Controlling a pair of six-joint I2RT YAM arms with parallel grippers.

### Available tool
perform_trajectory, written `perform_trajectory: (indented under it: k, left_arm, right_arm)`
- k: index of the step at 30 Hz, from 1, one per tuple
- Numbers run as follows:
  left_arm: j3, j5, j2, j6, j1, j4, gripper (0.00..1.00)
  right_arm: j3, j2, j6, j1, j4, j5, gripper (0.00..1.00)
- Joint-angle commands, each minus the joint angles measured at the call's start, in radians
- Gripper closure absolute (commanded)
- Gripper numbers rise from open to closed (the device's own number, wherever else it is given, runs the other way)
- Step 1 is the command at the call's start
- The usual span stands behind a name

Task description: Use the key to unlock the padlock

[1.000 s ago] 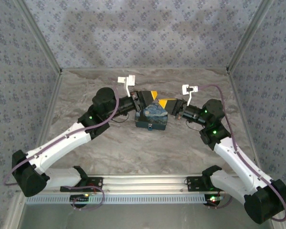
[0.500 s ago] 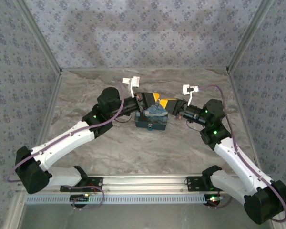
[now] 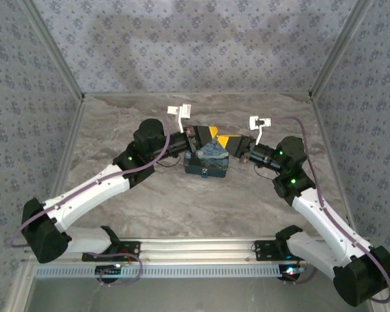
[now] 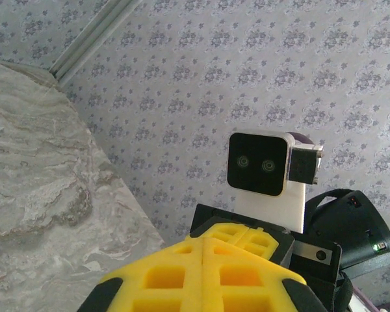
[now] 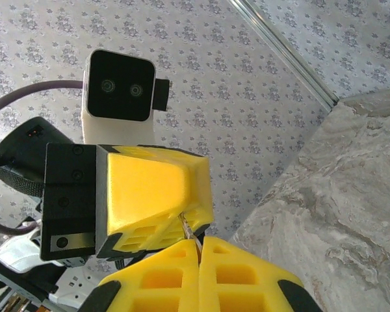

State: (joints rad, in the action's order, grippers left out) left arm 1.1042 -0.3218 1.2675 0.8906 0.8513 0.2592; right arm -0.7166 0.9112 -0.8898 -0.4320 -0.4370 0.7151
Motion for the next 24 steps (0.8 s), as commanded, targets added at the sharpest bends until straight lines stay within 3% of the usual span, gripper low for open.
perform_trajectory:
  k: [1, 4, 5, 6, 7, 9, 20, 24]
  left_arm:
    - [0.008, 0.000, -0.010, -0.002, 0.005, 0.024, 1.00]
    - [-0.014, 0.018, -0.032, -0.005, 0.006, 0.020, 1.00]
    - [-0.012, 0.018, -0.034, -0.007, 0.005, 0.016, 0.88]
    - [-0.009, 0.021, -0.036, -0.009, 0.006, 0.009, 0.65]
    - [-0.008, 0.022, -0.038, -0.010, 0.005, 0.004, 0.50]
    - [-0.007, 0.038, -0.043, -0.019, 0.006, -0.005, 0.35]
    - [-0.146, 0.181, -0.169, -0.049, -0.004, -0.232, 0.32]
    - [-0.245, 0.198, -0.225, -0.012, -0.003, -0.218, 0.31]
  right_arm:
    - [0.002, -0.035, 0.012, 0.018, -0.023, 0.008, 1.00]
    - [-0.005, -0.036, 0.012, 0.038, -0.014, 0.016, 1.00]
    - [-0.008, -0.033, 0.014, 0.034, -0.014, 0.019, 1.00]
    - [-0.010, -0.029, 0.017, 0.028, -0.013, 0.022, 1.00]
    - [-0.010, -0.027, 0.019, 0.025, -0.010, 0.022, 1.00]
    - [-0.007, -0.027, 0.028, 0.025, 0.004, 0.014, 1.00]
    - [-0.062, -0.079, 0.182, 0.167, 0.356, -0.056, 1.00]
    - [-0.036, -0.069, 0.154, 0.203, 0.317, -0.018, 1.00]
